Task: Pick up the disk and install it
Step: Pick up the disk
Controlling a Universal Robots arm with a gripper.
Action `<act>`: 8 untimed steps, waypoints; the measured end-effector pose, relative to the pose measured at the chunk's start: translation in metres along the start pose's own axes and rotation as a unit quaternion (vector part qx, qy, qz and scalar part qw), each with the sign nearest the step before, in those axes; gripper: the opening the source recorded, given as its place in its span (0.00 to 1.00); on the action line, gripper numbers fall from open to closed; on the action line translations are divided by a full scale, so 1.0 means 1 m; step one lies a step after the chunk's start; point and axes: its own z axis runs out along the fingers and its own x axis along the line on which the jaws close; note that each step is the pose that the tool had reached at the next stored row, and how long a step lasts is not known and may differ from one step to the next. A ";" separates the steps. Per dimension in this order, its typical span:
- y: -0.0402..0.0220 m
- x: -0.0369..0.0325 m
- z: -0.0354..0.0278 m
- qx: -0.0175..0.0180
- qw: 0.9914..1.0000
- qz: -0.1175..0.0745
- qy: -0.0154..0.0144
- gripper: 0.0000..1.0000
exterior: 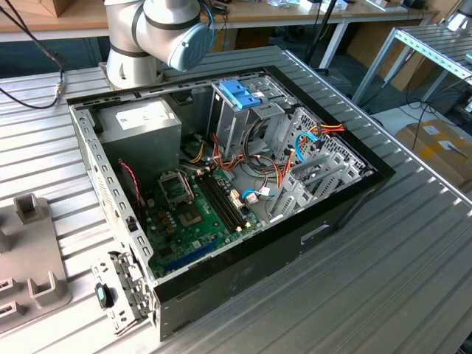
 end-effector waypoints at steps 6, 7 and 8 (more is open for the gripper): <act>0.0000 0.0000 0.0000 0.000 1.000 -0.027 -0.001 0.11; 0.0000 0.0000 0.0000 0.000 1.000 -0.031 -0.001 0.11; 0.0000 0.0000 0.0000 0.000 0.999 -0.035 -0.002 0.11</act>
